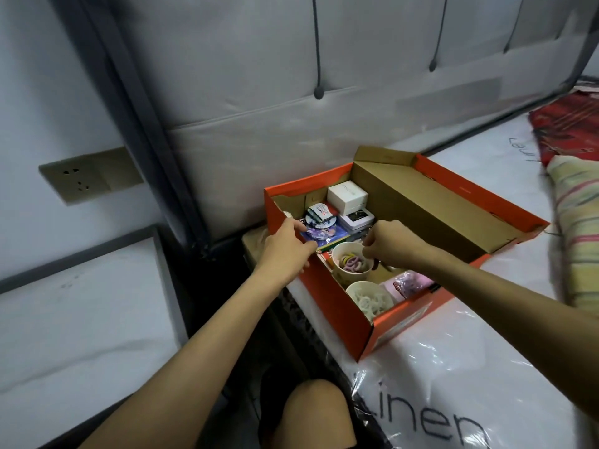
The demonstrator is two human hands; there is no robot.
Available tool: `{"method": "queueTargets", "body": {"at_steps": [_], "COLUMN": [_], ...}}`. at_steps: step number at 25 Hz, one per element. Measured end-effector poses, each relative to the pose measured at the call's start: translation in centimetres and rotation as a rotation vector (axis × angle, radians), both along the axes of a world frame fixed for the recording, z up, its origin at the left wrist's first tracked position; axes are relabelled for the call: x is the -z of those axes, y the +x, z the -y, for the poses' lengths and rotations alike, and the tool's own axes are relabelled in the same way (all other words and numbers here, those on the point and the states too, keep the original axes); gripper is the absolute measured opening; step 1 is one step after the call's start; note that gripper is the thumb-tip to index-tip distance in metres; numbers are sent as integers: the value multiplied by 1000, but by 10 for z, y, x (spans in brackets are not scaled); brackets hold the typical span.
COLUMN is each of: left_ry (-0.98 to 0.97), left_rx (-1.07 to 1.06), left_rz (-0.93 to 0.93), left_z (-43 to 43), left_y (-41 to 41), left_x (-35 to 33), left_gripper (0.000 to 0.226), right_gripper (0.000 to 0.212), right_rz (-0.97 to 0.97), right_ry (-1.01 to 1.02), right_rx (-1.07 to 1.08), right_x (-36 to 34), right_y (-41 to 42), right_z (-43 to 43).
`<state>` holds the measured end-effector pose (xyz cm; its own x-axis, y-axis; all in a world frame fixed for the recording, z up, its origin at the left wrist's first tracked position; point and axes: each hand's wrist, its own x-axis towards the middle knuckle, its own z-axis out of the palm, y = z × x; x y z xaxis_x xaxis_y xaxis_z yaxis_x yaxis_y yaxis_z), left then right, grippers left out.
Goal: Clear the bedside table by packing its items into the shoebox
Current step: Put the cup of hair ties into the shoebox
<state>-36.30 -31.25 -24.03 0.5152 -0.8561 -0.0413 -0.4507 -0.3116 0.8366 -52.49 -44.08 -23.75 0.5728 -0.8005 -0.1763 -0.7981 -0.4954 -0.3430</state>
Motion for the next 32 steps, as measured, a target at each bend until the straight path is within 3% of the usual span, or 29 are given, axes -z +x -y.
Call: {"method": "queueTargets", "body": {"at_steps": [7, 11, 13, 15, 17, 19, 21, 24, 25, 28, 32], "left_ry": [-31, -29, -18, -11, -14, -16, -21, -16, -15, -16, -50], "left_rx": [-30, -56, -77, -110, -147, -185, -223, -269, -267, -222, -204], "left_rz": [-53, -79, -70, -61, -50, -51, -70, -98, -126, -275, -511], "left_z": [1, 3, 4, 5, 5, 6, 6, 6, 6, 5, -3], "left_y": [-5, -8, -10, -13, -18, -22, -24, -26, -25, -23, -24], "left_x": [0, 1, 1, 2, 3, 3, 3, 0, 0, -1, -3], "left_gripper": [19, 21, 23, 25, 27, 33, 43, 50, 50, 48, 44], "right_gripper": [19, 28, 25, 27, 46, 64, 58, 10, 9, 8, 52], "right_rz": [24, 55, 205, 340, 334, 416, 703, 1434, 1529, 1509, 1221], "right_ry": [101, 109, -5, -242, -446, -262, 131, 598, 633, 541, 177], "right_rx": [-142, -71, 72, 314, 627, 951, 1136, 1075, 1061, 945, 547], "right_x": [9, 1, -8, -18, -23, -22, -15, -5, -4, -9, -20], "right_y": [6, -12, -33, -61, -94, -125, -144, -157, -158, -157, -157], "right_z": [-9, -11, -10, -8, 3, 17, 26, 30, 29, 29, 1]}}
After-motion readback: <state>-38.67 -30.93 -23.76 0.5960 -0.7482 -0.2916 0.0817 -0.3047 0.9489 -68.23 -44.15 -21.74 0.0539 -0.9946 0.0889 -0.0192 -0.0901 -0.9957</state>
